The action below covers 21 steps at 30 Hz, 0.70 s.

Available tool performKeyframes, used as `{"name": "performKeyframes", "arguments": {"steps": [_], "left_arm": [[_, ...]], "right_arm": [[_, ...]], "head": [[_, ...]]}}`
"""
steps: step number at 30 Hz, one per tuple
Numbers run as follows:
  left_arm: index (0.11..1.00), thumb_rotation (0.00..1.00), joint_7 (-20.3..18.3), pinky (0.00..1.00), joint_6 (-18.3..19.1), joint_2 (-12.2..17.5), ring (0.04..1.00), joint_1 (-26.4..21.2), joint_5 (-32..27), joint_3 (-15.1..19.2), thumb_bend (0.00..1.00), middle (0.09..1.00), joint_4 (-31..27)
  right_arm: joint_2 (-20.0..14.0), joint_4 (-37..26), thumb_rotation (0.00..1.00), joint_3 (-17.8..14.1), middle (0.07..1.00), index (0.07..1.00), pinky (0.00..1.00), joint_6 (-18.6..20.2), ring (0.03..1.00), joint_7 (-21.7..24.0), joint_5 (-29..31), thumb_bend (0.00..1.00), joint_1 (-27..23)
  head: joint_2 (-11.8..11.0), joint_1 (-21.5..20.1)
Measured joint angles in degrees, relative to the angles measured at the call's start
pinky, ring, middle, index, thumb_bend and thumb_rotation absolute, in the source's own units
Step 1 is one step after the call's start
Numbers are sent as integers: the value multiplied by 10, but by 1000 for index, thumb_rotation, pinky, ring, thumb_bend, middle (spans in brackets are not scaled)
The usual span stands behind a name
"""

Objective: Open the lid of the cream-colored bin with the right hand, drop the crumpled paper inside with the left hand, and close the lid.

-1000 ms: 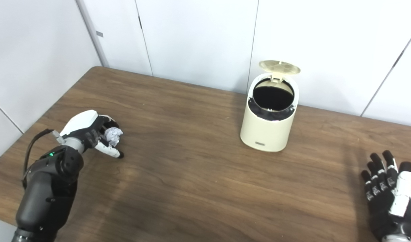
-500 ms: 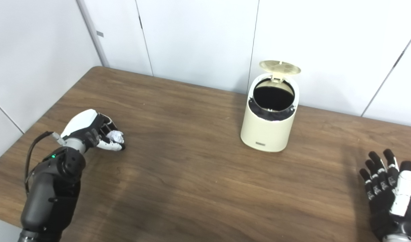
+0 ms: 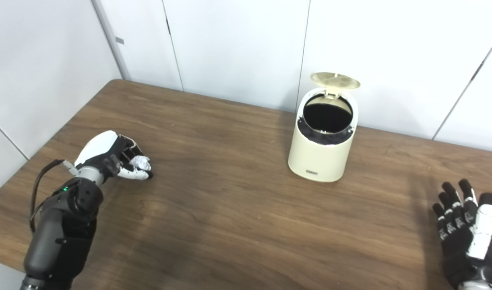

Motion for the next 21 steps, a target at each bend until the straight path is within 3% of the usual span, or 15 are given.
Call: {"name": "performKeyframes", "arguments": {"steps": [2,4,8,11,16,21], "left_arm": [[481,0,0,623,0,1,658,0,-1,-1,518,509,-1],[461,0,-1,610,0,1,631,1,-2,-5,510,552,-7],[491,0,-1,439,0,0,409,2,-4,-14,503,472,-16],[481,0,1,468,0,-6,440,1,-8,-19,503,497,-32],[484,0,1,446,1,-23,409,-11,-2,-40,502,505,-60],[470,0,-25,463,1,-54,431,-57,21,-57,502,510,-75]], "right_arm": [[1,0,991,0,943,996,999,0,975,0,2,591,0],[1,1,999,0,946,999,1000,0,974,0,3,576,1],[5,7,995,0,968,1000,1000,-2,997,2,9,560,1],[7,13,1000,-4,979,1000,1000,-7,1000,3,15,563,0],[6,34,993,-5,980,1000,1000,-33,1000,12,19,568,-2],[7,47,1000,-2,980,1000,1000,-51,1000,18,18,561,-5]], "head": [[-2,-4],[-2,-4],[-7,-17],[-9,-20],[-14,-29],[-25,-44]]}}
